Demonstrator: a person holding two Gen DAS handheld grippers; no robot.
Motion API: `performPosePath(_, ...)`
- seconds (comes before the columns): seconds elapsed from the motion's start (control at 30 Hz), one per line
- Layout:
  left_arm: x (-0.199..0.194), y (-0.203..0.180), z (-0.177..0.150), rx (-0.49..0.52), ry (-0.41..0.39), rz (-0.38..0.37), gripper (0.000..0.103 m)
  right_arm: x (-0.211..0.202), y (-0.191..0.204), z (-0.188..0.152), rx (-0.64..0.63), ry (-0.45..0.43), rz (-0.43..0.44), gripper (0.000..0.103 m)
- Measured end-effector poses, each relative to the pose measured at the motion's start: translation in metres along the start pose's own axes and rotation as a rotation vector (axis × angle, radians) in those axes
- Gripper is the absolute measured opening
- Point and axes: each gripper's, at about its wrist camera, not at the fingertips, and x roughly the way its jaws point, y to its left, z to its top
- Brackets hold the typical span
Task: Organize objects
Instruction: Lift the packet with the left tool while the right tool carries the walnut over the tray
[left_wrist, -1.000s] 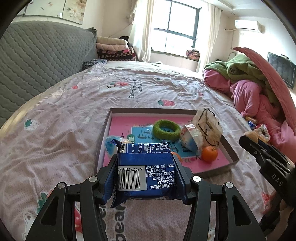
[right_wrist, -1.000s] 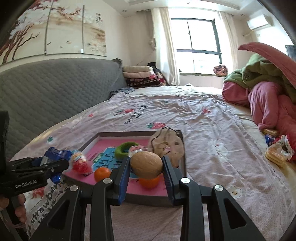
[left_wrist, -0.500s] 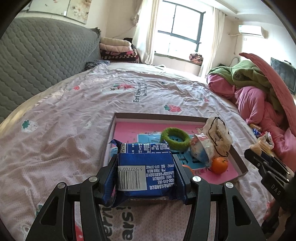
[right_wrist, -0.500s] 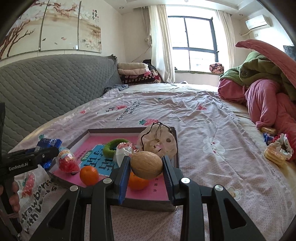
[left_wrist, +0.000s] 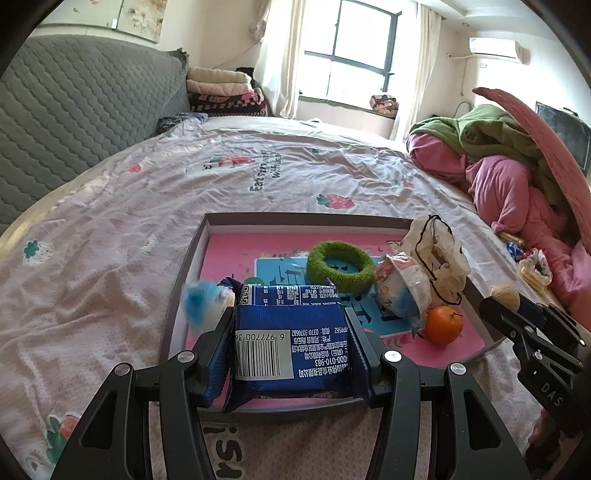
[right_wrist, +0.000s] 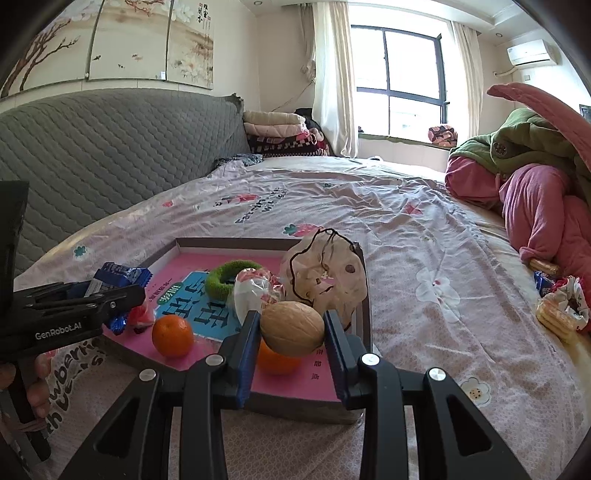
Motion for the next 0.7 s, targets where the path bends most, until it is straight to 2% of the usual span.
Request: performPosePath(0.7,0.024,-0.004,-0.007,-0.007,0.037,-0.014,0.056,0.024,-0.004,-0.01,0.01,0.101,-0.041,0.035)
